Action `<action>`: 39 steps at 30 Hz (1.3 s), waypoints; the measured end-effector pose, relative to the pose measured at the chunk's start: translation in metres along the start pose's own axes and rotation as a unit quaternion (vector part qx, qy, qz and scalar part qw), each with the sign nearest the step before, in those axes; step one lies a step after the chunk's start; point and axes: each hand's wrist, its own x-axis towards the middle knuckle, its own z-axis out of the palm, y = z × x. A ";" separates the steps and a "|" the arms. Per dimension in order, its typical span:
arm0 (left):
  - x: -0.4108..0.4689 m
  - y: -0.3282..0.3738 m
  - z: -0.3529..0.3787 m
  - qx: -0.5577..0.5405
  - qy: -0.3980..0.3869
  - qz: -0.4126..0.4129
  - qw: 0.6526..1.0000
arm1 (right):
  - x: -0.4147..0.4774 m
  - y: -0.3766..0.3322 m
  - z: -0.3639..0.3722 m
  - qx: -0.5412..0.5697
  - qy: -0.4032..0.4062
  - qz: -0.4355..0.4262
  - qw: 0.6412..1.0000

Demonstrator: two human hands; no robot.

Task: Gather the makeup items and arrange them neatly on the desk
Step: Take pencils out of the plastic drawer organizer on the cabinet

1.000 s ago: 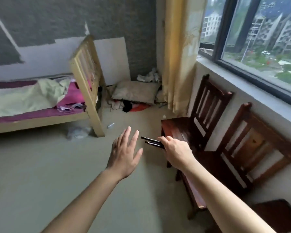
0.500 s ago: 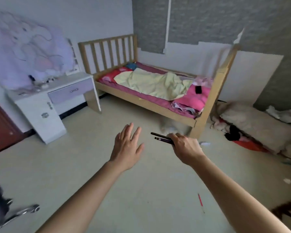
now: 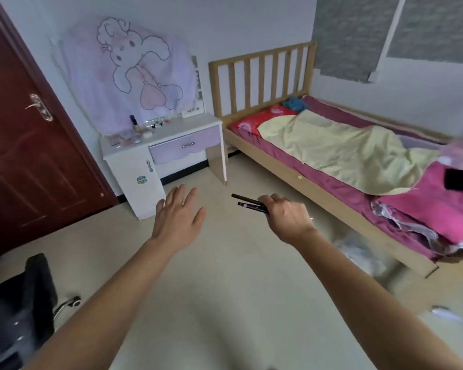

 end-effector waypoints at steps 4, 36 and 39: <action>0.088 -0.018 0.005 -0.011 0.035 -0.038 0.999 | 0.110 0.031 0.010 -0.009 0.009 -0.035 0.999; 0.779 -0.359 0.227 0.013 -0.108 -0.168 0.980 | 0.919 0.026 0.317 -0.003 -0.090 -0.129 0.988; 0.847 -0.384 0.251 0.017 -0.134 -0.185 0.973 | 1.002 0.035 0.347 0.001 -0.112 -0.134 0.985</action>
